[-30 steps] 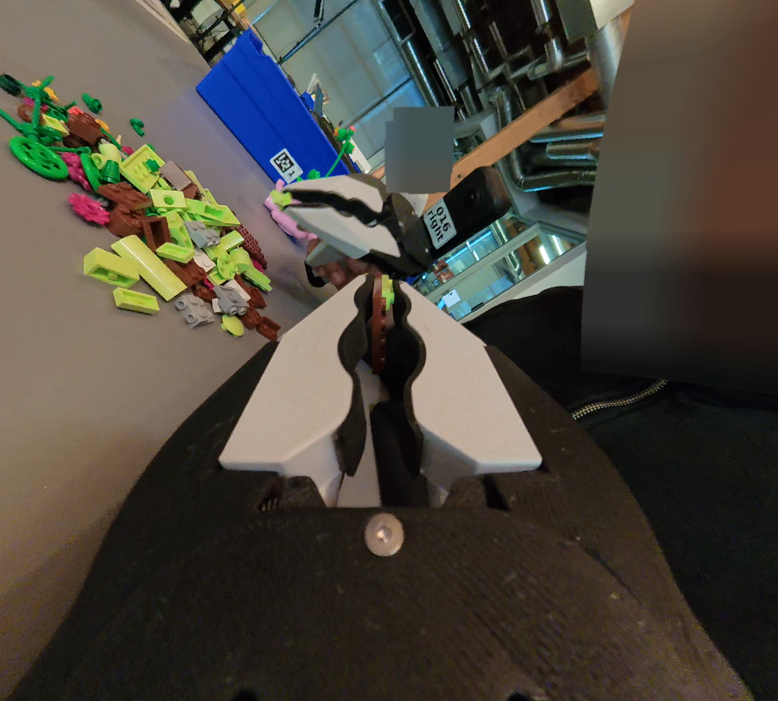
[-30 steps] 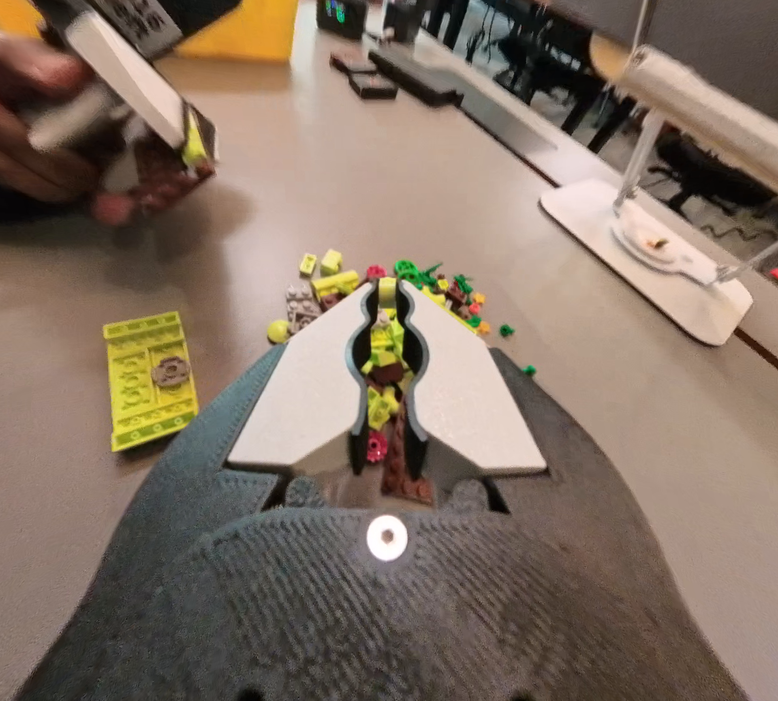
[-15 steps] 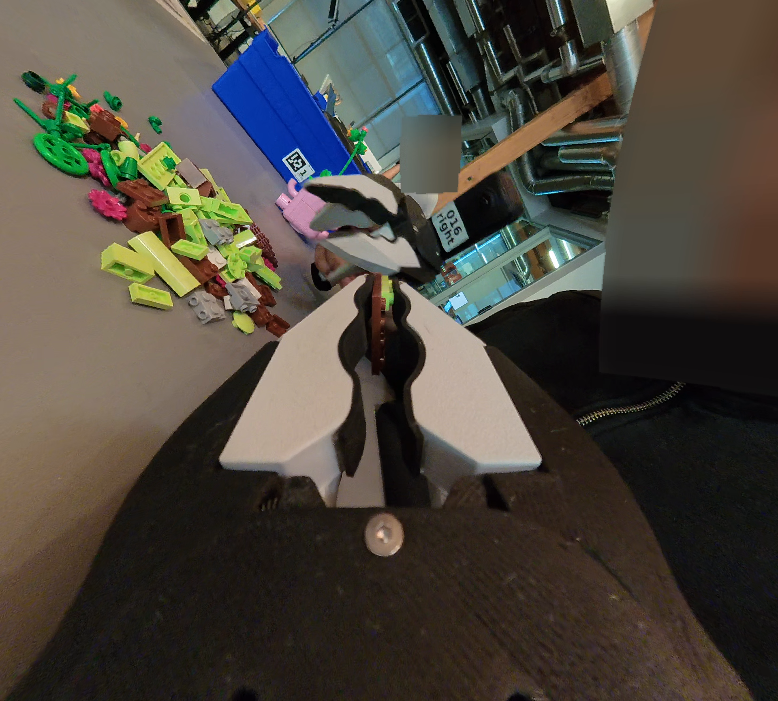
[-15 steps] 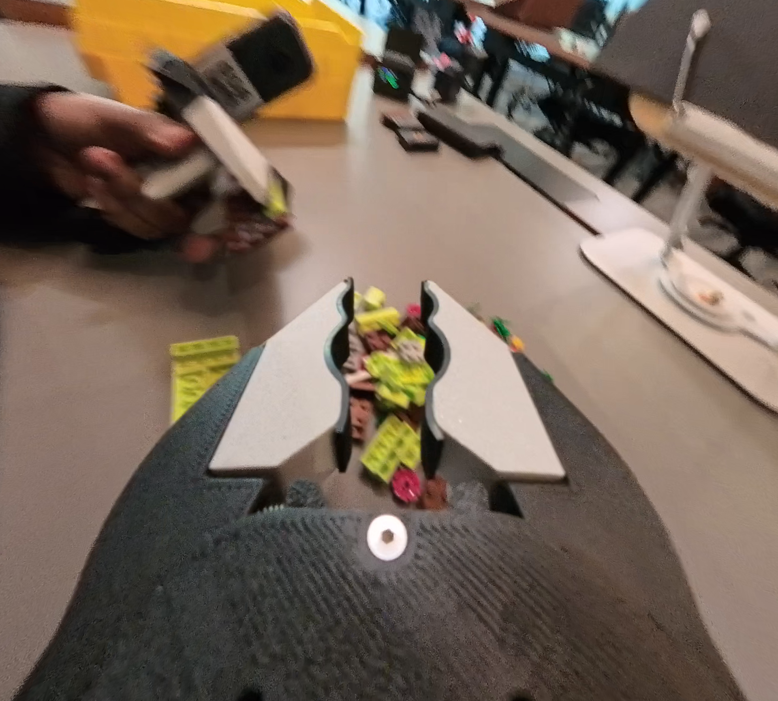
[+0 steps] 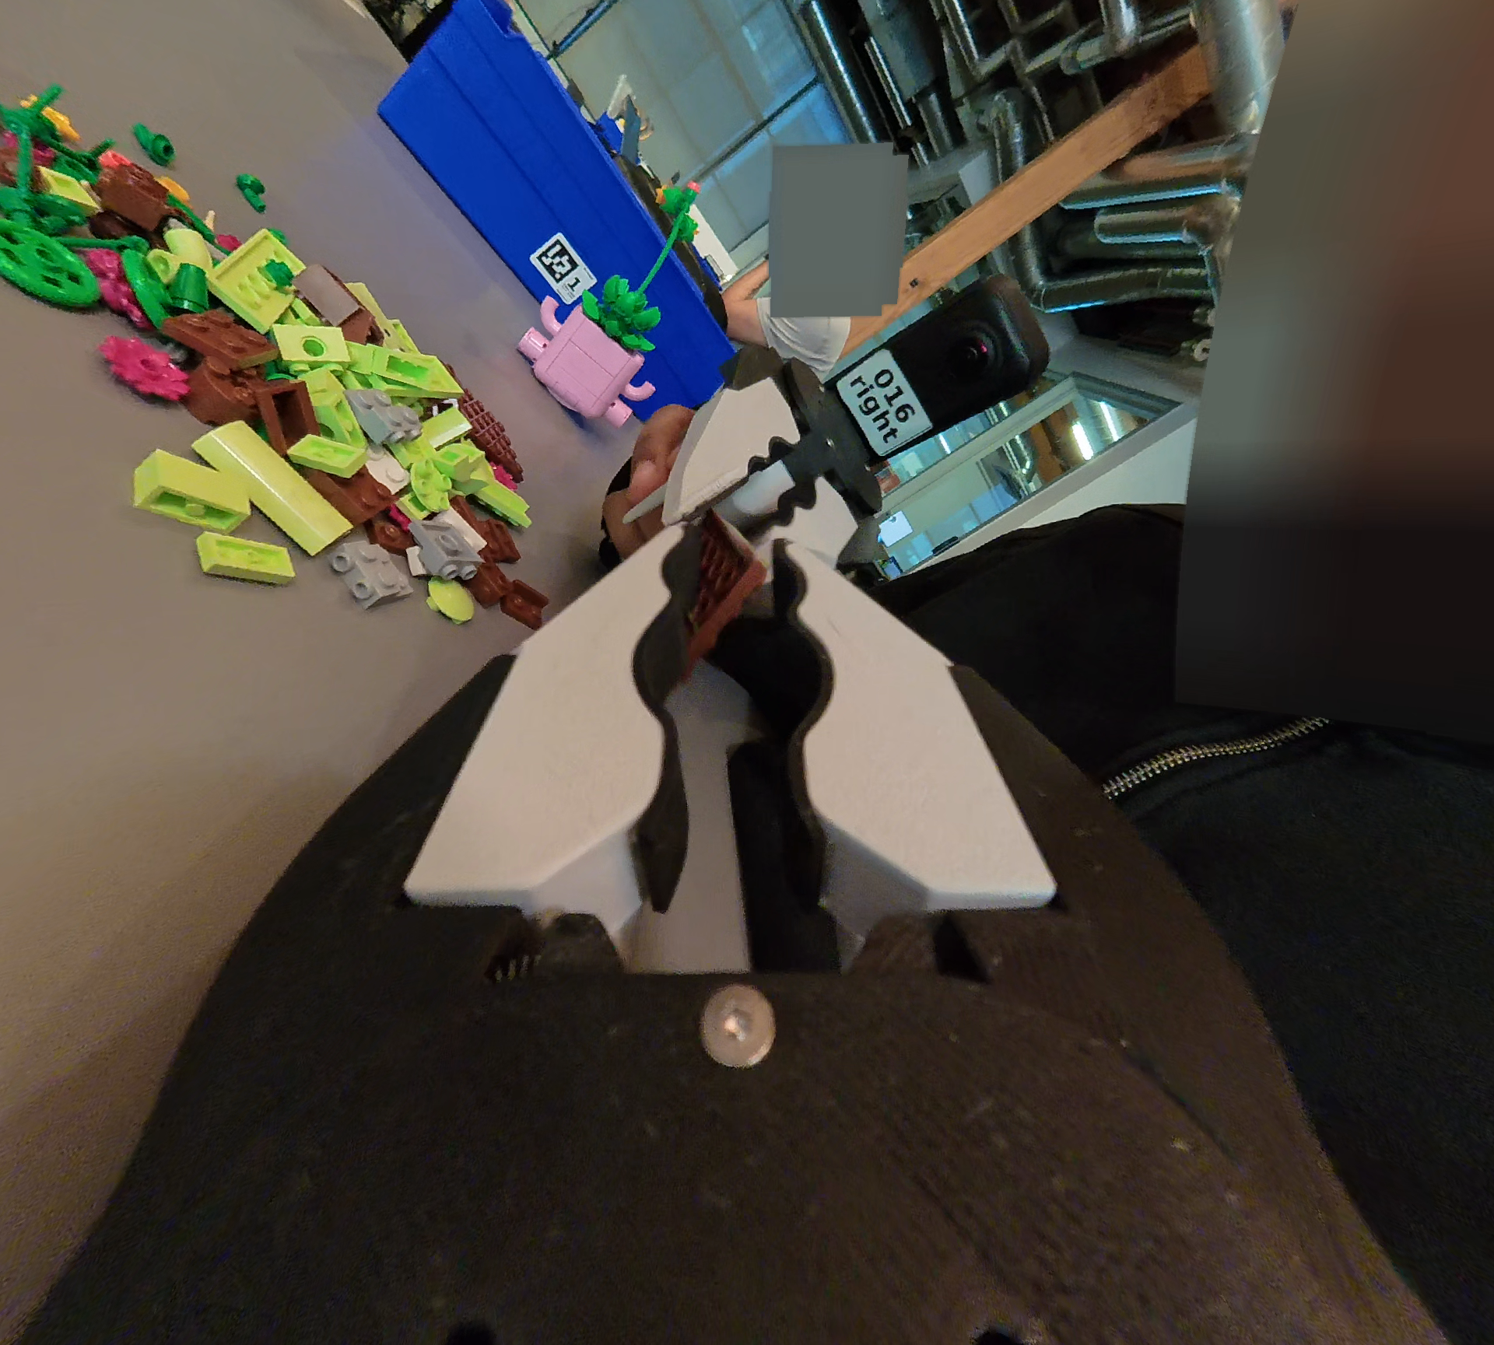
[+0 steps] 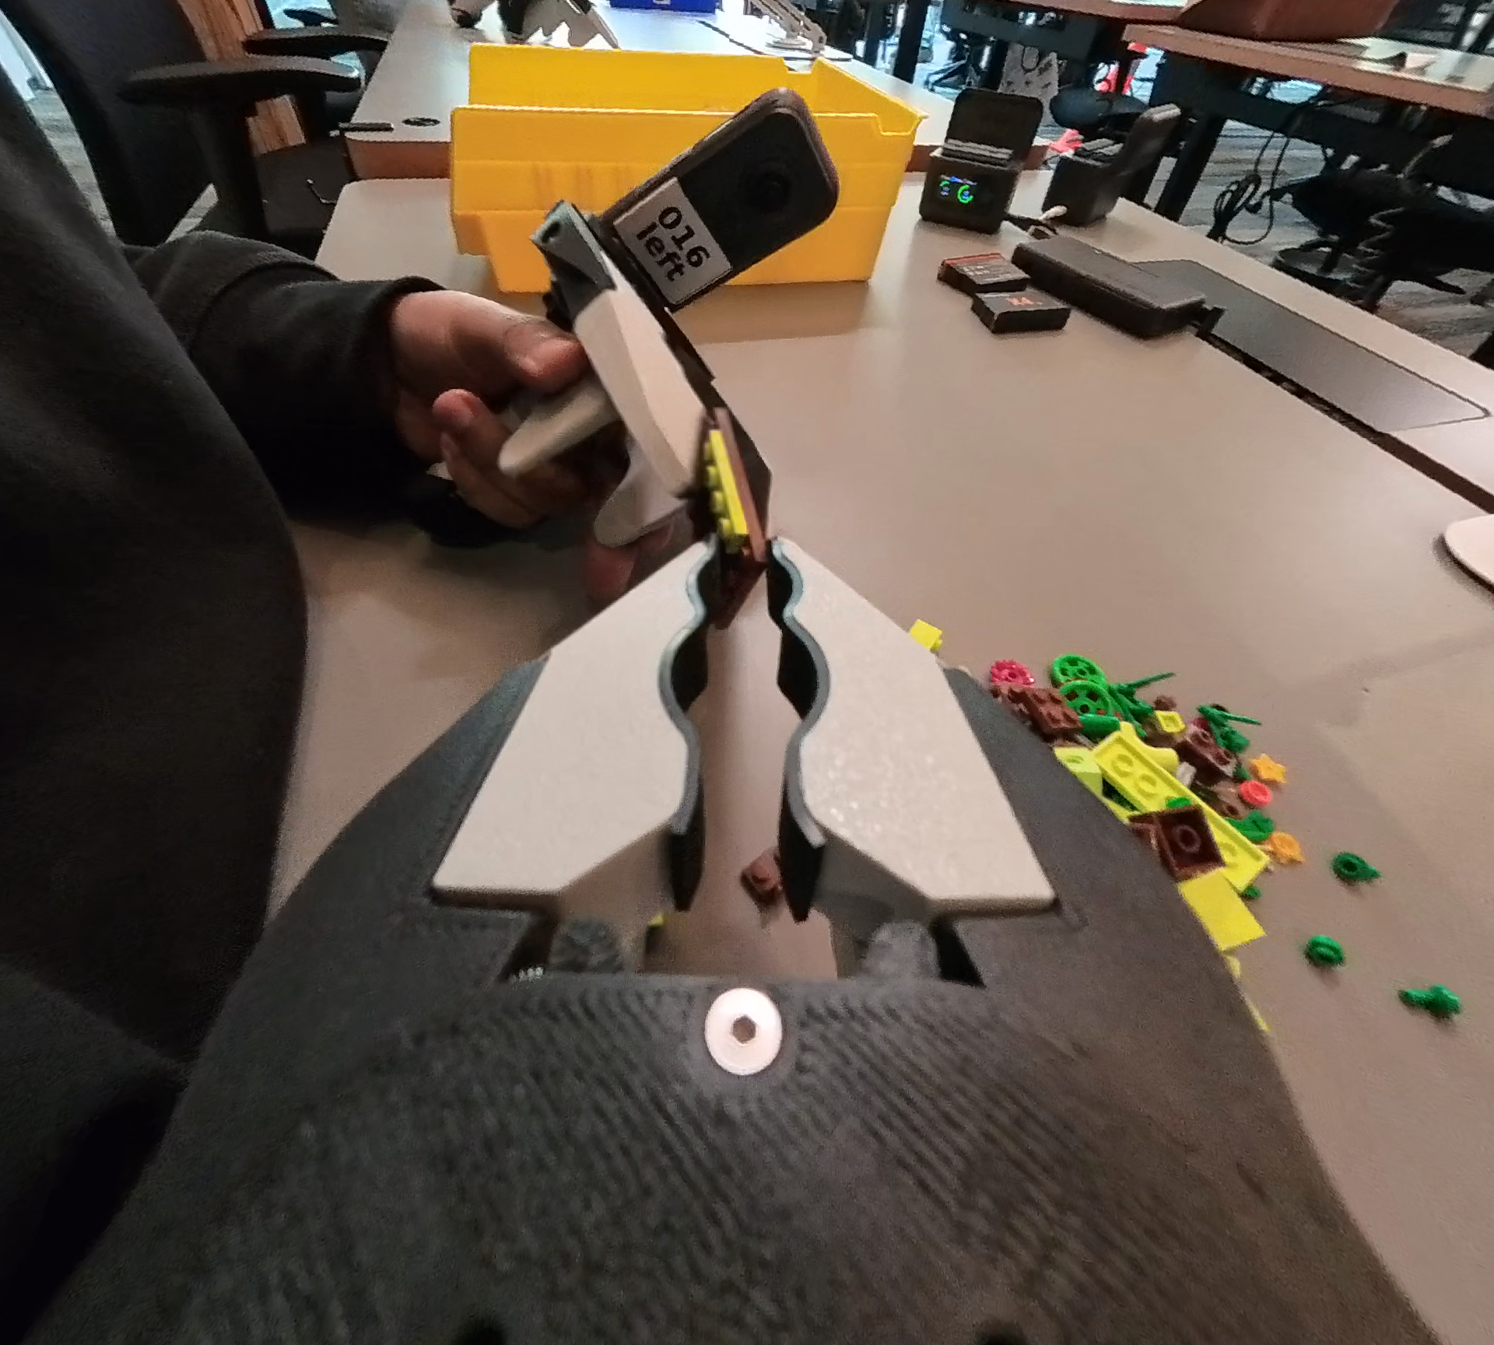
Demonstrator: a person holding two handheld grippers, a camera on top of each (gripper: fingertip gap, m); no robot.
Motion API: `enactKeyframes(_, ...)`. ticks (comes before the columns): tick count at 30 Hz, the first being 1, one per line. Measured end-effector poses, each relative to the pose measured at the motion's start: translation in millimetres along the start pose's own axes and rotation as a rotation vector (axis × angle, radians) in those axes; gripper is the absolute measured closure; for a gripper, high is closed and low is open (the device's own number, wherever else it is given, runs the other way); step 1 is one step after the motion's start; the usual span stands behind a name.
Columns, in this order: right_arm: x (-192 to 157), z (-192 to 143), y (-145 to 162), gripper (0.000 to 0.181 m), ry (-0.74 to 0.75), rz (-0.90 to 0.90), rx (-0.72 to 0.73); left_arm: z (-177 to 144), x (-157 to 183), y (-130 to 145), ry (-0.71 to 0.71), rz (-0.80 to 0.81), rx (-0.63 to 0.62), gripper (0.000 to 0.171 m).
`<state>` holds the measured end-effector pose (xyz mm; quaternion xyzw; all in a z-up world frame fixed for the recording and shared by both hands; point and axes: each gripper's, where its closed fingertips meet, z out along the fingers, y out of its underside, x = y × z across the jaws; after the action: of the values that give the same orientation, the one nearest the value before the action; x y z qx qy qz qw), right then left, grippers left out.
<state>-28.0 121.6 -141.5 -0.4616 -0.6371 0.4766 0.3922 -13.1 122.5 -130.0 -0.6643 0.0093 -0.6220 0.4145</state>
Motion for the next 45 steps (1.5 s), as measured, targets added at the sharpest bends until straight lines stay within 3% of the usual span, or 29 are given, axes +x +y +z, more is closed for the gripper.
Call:
enactKeyframes(2,2.3,-2.5,-2.2,0.175,-0.002,0.036,0.015,0.8,-0.9,-0.7,-0.005,-0.007,0.007,0.138)
enactKeyframes(8,6.6,-7.2,-8.4,0.176,-0.057,0.233,0.075,2.5,1.1,-0.9,-0.023,0.062,0.009,0.138)
enactKeyframes(11,9.2,-10.4,-11.6,0.176,-0.093,0.345,0.112,0.2,-0.1,-5.0,-0.043,0.086,0.033,0.149)
enactKeyframes(14,10.5,-13.2,-13.1,0.176,-0.153,0.465,0.142,-4.4,-0.3,-11.5,-0.053,0.104,0.074,0.17)
enactKeyframes(18,11.6,-12.7,-9.1,0.17,-0.195,0.566,0.133,-5.0,-4.2,-10.6,-0.074,0.098,0.066,0.171)
enactKeyframes(22,24.1,-16.8,-13.9,0.155,-0.058,0.416,0.152,-5.4,-11.7,-10.1,-0.115,0.068,0.062,0.171)
enactKeyframes(26,25.5,-14.7,-14.9,0.16,0.087,0.158,0.088,-0.8,-16.1,-2.7,-0.171,0.113,0.018,0.171)
enactKeyframes(30,20.0,-7.2,-7.4,0.164,0.138,0.008,0.001,1.4,-15.6,-1.4,-0.172,0.112,0.016,0.171)
enactKeyframes(39,20.5,-5.6,-3.7,0.175,0.198,-0.105,-0.059,0.7,-18.1,-2.4,-0.186,0.105,0.024,0.171)
enactKeyframes(45,21.5,-4.4,2.9,0.175,0.217,-0.139,-0.115,0.4,-21.2,-0.9,-0.276,0.246,-0.009,0.17)
